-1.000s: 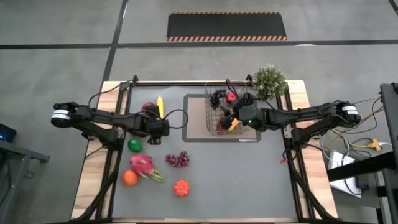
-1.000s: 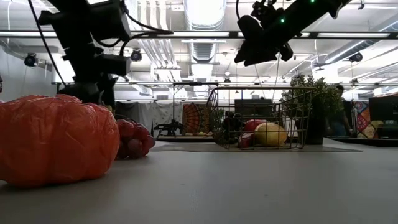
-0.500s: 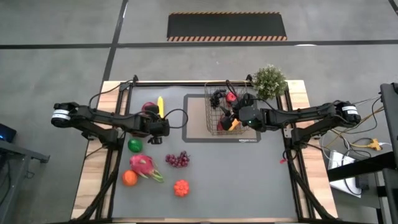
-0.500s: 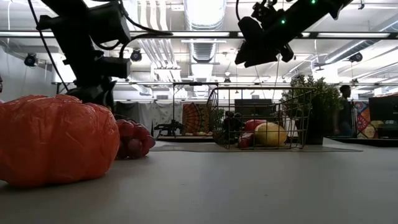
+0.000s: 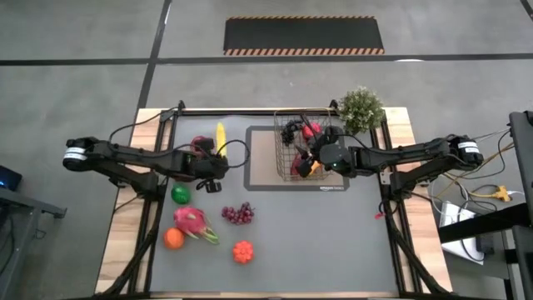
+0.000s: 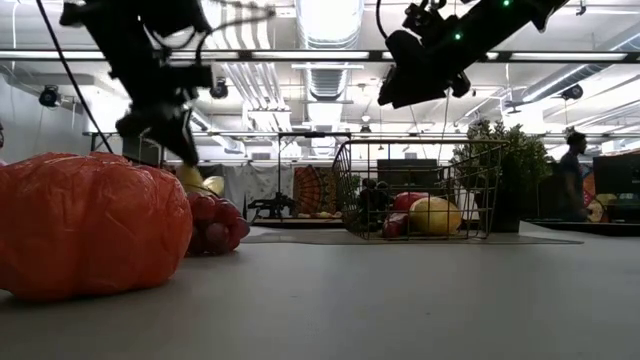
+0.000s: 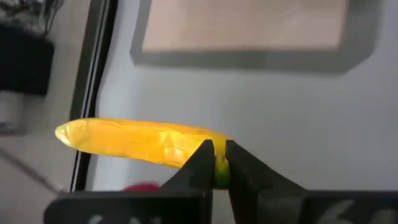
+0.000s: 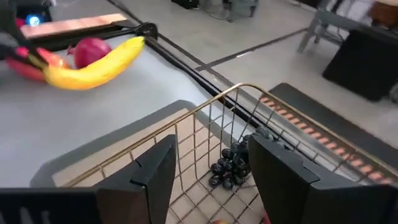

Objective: Build produce basket
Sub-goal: Put the banana into the wire basket

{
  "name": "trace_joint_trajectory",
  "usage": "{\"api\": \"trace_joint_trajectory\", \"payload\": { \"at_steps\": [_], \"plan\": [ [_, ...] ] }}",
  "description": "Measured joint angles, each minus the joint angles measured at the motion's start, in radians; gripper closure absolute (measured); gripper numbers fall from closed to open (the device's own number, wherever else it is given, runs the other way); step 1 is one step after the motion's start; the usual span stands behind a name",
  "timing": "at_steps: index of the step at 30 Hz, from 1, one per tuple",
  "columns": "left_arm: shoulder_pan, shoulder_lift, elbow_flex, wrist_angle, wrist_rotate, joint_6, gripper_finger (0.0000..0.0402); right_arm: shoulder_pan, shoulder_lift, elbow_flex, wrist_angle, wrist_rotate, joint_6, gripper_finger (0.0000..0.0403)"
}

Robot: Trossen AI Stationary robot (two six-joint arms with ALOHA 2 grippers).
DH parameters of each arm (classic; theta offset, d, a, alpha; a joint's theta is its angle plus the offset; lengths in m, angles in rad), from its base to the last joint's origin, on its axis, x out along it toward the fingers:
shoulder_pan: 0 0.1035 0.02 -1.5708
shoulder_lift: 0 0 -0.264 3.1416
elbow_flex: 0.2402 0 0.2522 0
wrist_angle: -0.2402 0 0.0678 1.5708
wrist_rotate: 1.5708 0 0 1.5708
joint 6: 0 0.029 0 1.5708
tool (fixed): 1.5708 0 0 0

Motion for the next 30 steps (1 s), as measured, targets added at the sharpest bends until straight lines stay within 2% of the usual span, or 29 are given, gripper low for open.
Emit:
{"api": "trace_joint_trajectory", "payload": {
  "at_steps": [5, 8, 11, 16, 20, 26, 30],
  "plan": [
    [-0.008, -0.078, 0.03, 0.08, 0.075, -0.003, 0.0395, 0.003, 0.0, 0.015, 0.025, -0.154, -0.114, 0.0177],
    [-0.008, -0.128, 0.021, 0.218, 0.153, -0.021, 0.0395, 0.01, 0.013, 0.015, 0.076, -0.271, -0.22, 0.0152],
    [-0.009, -0.155, 0.003, 0.382, 0.186, -0.094, 0.0395, 0.035, 0.039, 0.015, 0.154, -0.327, -0.327, 0.0129],
    [-0.008, -0.162, -0.033, 0.59, 0.262, -0.193, 0.0396, 0.093, 0.111, 0.015, 0.346, -0.333, -0.515, 0.0109],
    [-0.009, -0.15, -0.067, 0.729, 0.294, -0.26, 0.0396, 0.114, 0.18, 0.02, 0.507, -0.333, -0.594, 0.0111],
    [-0.008, -0.115, -0.082, 0.881, 0.292, -0.312, 0.0396, 0.112, 0.275, 0.07, 0.594, -0.318, -0.628, 0.0125],
    [-0.008, -0.092, -0.1, 0.998, 0.286, -0.322, 0.0396, 0.114, 0.328, 0.128, 0.592, -0.21, -0.67, 0.0135]
  ]
}}
